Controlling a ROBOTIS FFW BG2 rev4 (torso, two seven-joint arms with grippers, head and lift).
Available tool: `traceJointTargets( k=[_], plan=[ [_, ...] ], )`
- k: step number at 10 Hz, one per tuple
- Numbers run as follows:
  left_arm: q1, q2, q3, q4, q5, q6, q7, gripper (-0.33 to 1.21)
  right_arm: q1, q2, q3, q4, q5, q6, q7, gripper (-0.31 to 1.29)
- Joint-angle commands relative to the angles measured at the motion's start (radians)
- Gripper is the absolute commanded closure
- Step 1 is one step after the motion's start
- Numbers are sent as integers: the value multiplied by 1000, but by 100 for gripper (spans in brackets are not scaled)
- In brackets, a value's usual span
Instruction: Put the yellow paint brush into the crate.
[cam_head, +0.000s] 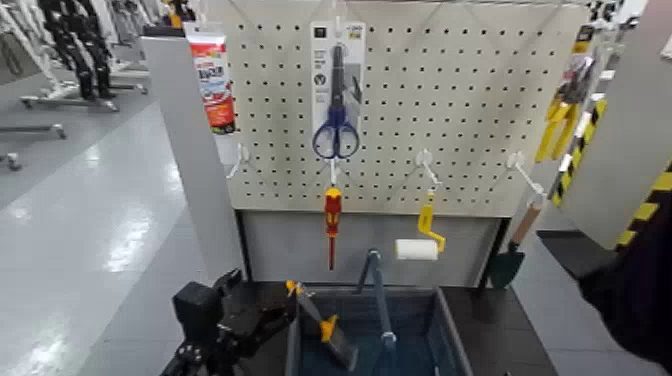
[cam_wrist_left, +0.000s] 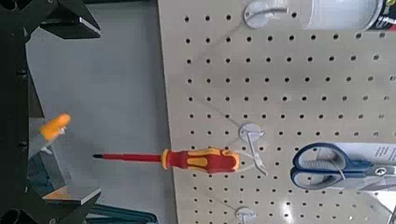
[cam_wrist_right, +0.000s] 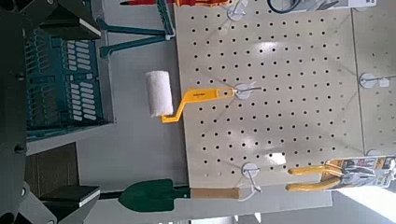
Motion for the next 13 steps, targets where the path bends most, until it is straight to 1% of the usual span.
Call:
traceJointTargets(
  k=[1, 3, 6, 9, 10, 13],
  plan=[
    [56, -17, 24, 0, -50, -65, 37, 12, -6, -5, 5, 2, 4, 1, -1, 13],
    [88, -26, 26, 10, -79, -128, 93, 11, -7, -8, 6, 3, 4, 1, 1, 13],
    [147, -28, 32, -20, -86, -150, 139, 11, -7, -10, 3, 9, 4, 0, -4, 13],
    [181, -28, 49, -49, -136, -167, 154, 11, -13, -13, 6, 18, 1, 0, -5, 13],
    [190, -28, 52, -53, -144, -171, 172, 11, -15, -13, 8, 21, 1, 0, -8, 13],
    [196, -28, 52, -56, -145, -180, 175, 11, -13, -16, 12, 18, 1, 6, -25, 13]
  ],
)
